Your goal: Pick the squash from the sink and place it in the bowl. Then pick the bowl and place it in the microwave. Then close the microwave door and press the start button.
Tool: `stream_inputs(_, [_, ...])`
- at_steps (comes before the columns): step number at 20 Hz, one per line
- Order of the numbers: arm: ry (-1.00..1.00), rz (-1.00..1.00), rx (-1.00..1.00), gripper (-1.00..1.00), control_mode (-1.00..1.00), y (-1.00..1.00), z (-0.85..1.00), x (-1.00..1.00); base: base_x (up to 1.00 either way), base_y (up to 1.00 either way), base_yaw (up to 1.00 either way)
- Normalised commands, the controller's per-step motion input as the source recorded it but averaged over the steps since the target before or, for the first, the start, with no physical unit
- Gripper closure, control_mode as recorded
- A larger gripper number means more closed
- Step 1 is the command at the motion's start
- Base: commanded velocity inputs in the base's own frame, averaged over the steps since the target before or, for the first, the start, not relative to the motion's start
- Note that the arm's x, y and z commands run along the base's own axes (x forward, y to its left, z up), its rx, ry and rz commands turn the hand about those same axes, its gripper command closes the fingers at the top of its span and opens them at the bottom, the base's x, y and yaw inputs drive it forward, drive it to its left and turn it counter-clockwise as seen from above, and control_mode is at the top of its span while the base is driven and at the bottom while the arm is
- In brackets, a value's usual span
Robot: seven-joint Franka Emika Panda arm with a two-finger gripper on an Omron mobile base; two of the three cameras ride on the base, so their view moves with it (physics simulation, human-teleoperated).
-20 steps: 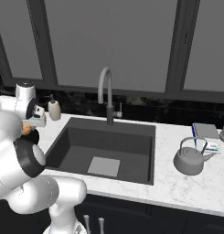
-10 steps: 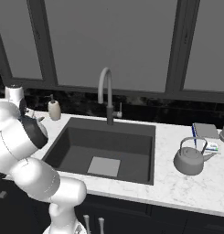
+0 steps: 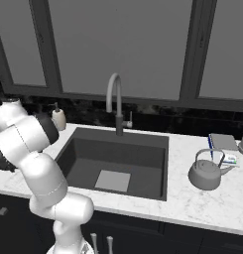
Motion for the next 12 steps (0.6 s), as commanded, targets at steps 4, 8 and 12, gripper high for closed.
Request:
stream_inputs(4, [0.01,0.0,-0.03,1.0,-1.0,0.2,-0.45,0.23,0.0,0.0,0.0])
stream_inputs(8, [0.07,0.0,0.0,1.0,-1.0,0.26,-0.22,0.26,0.0,0.0,0.0])
stream_inputs(12, [0.05,0.0,-0.02,1.0,-1.0,0.15,-0.23,0.28,0.0,0.0,0.0])
